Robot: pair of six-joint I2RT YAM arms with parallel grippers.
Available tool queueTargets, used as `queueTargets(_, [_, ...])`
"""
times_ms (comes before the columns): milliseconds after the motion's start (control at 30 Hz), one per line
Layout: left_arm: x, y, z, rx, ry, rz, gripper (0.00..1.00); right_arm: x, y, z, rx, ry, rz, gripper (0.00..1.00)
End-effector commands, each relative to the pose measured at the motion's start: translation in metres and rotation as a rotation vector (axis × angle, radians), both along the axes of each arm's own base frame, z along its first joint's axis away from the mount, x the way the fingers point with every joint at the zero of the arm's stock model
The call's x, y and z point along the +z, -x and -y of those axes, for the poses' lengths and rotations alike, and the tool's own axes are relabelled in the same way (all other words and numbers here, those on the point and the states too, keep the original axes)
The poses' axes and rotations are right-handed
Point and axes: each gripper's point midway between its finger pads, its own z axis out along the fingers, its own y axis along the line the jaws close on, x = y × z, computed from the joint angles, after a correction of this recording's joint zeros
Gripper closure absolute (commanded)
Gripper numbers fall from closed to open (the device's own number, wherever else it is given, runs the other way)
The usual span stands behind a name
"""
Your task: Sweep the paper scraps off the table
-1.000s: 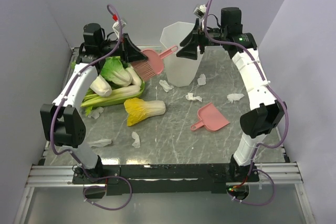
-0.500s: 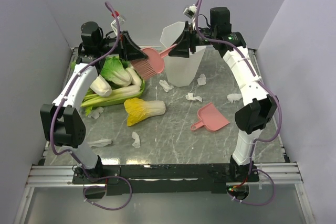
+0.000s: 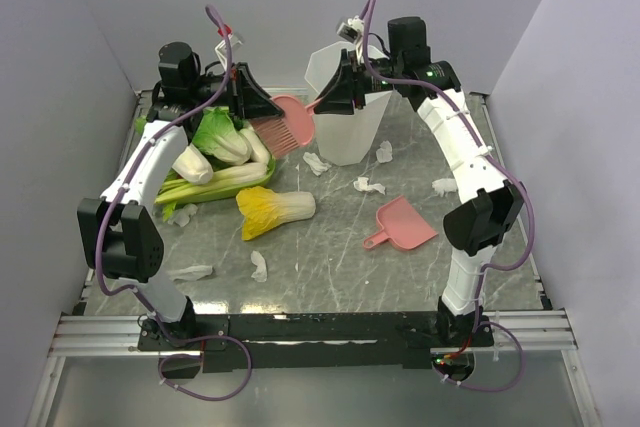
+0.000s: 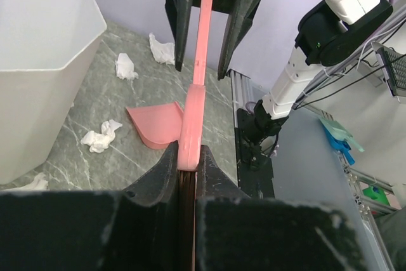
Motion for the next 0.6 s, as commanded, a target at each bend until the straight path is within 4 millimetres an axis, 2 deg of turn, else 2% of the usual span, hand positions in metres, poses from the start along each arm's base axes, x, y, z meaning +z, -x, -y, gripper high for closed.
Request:
queueTargets(0, [0.0125, 0.0067, 0.0026, -0.034, 0.004, 0.072, 0.99, 0.0165, 0.0120, -0.0013, 0.045, -0.027, 0.051, 0.60])
queueTargets(133, [0.0131, 0.0076, 0.0025, -0.034, 0.006, 0.076, 0.99, 0.0128, 0.0148, -0.0015, 0.052, -0.019, 0.039, 0.69])
queueTargets(333, [0.0147, 0.0051, 0.0029, -0.025, 0.009, 0.081, 0.99, 0.0095, 0.0178, 0.0011, 0.048, -0.001, 0.043, 0.73])
queueTargets(567, [0.0085, 0.0040, 0.0029, -0.016, 0.005, 0.069, 0.99, 0.0088, 0.0178, 0.0016, 0.040, 0.002, 0.041, 0.96])
